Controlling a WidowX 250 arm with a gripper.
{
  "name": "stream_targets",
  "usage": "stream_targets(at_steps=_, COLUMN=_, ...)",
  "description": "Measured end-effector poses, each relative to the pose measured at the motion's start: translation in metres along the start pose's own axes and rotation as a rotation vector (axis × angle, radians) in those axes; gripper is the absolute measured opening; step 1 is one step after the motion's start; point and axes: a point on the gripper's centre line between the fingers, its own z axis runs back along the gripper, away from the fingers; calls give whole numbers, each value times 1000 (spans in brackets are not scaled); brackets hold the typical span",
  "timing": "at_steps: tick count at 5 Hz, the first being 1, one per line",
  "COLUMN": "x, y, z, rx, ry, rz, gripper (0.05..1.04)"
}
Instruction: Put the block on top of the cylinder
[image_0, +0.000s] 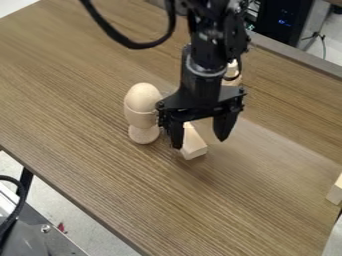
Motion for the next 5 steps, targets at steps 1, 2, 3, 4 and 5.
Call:
stream_targets(at_steps=1, x=13, y=5, z=-2, rx=5, ry=-23, rz=20, gripper=1001)
stream_targets(at_steps=2, x=22, y=9, z=-3, rx=7, ry=-30, rz=44, gripper=1001)
stream_targets(at_steps=3, x=24, y=9, z=-8, rx=1, ry=-20, rz=49, gripper=1001)
stream_targets(at_steps=4, x=25, y=3, z=-11, rx=-8, ry=-4, rz=47, gripper=1001)
stream_targets(at_steps=5, x=25, y=2, z=-18, rx=5, ry=12, rz=37, gripper=1001)
